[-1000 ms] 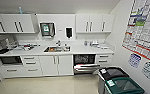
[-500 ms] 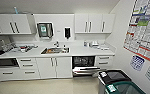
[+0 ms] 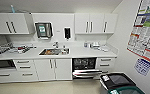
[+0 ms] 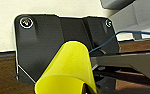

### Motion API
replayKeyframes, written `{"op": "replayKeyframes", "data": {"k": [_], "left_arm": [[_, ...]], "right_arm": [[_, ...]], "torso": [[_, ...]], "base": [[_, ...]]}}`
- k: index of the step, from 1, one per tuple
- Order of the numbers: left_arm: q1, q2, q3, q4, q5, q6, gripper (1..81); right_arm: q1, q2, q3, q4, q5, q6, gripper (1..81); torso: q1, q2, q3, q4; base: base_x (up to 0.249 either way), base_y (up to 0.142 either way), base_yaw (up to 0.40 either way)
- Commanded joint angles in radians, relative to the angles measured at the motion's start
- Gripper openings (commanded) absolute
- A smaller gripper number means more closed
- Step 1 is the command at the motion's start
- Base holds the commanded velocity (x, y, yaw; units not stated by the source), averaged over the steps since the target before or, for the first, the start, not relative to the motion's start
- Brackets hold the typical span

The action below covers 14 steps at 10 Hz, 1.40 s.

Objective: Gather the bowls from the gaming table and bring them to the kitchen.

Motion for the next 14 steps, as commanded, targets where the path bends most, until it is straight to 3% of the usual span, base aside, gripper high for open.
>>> {"op": "replayKeyframes", "data": {"k": [1,14], "left_arm": [[-0.060,-0.018,0.007,0.000,0.041,0.009,1.0],[-0.060,-0.016,0.004,0.001,0.040,0.007,1.0]], "right_arm": [[0.041,-0.034,0.021,-0.019,-0.030,-0.001,1.0],[0.041,-0.043,0.026,-0.018,-0.030,0.001,1.0]], "torso": [[0.000,0.000,0.000,0.000],[0.001,0.000,0.000,0.000]], "base": [[0.194,0.000,0.000],[0.151,0.000,0.000]]}}
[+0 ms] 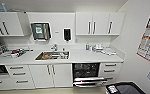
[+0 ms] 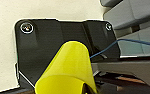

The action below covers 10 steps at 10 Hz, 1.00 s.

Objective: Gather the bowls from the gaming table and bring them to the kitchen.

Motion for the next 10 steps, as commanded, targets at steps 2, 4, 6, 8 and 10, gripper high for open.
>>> {"op": "replayKeyframes", "data": {"k": [2,4,6,8,10], "left_arm": [[-0.043,-0.020,0.011,0.002,0.048,0.007,1.0],[-0.043,-0.020,0.011,0.002,0.048,0.007,1.0],[-0.043,-0.018,0.011,0.002,0.048,0.007,1.0],[-0.045,-0.018,0.011,0.002,0.048,0.007,1.0],[-0.045,-0.017,0.011,0.002,0.048,0.007,1.0]], "right_arm": [[0.029,-0.041,0.026,-0.018,-0.040,0.001,1.0],[0.031,-0.043,0.026,-0.018,-0.040,0.001,1.0],[0.031,-0.041,0.026,-0.018,-0.040,0.001,1.0],[0.031,-0.041,0.026,-0.018,-0.040,0.001,1.0],[0.029,-0.041,0.026,-0.018,-0.040,0.001,1.0]], "torso": [[0.000,0.000,0.000,0.000],[0.000,0.000,0.000,0.000],[0.000,0.000,0.000,0.000],[0.000,0.000,0.000,0.000],[0.000,0.000,0.000,0.000]], "base": [[0.119,0.000,0.000],[0.118,0.000,0.000],[0.118,0.000,0.000],[0.118,0.000,0.000],[0.118,0.000,0.000]]}}
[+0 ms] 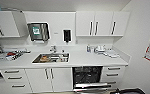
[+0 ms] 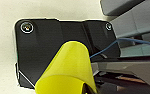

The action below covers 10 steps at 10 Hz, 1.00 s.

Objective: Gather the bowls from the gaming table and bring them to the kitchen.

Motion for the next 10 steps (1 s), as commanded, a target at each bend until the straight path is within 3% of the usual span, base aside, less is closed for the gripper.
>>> {"op": "replayKeyframes", "data": {"k": [1,10], "left_arm": [[-0.045,-0.017,0.013,0.003,0.049,0.007,1.0],[-0.048,-0.012,0.011,0.003,0.049,0.007,1.0]], "right_arm": [[0.027,-0.043,0.027,-0.018,-0.040,0.001,1.0],[0.026,-0.041,0.023,-0.020,-0.040,0.001,1.0]], "torso": [[0.000,0.000,0.000,0.000],[-0.001,0.000,0.000,0.000]], "base": [[0.118,0.000,0.000],[0.118,0.000,0.000]]}}
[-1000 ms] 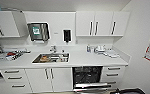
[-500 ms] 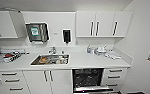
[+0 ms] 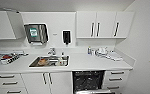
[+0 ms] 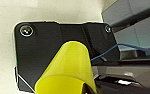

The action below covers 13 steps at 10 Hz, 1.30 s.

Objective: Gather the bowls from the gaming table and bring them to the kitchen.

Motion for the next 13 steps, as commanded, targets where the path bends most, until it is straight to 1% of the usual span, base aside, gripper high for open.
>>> {"op": "replayKeyframes", "data": {"k": [1,13], "left_arm": [[-0.034,-0.015,0.011,0.003,0.052,0.008,1.0],[-0.032,-0.014,0.011,0.009,0.052,0.009,1.0]], "right_arm": [[0.017,-0.041,0.023,-0.020,-0.044,-0.003,1.0],[0.014,-0.036,0.021,-0.020,-0.046,-0.008,1.0]], "torso": [[0.000,0.000,0.000,0.000],[0.000,0.000,0.000,0.000]], "base": [[0.117,0.000,0.000],[0.117,0.000,0.000]]}}
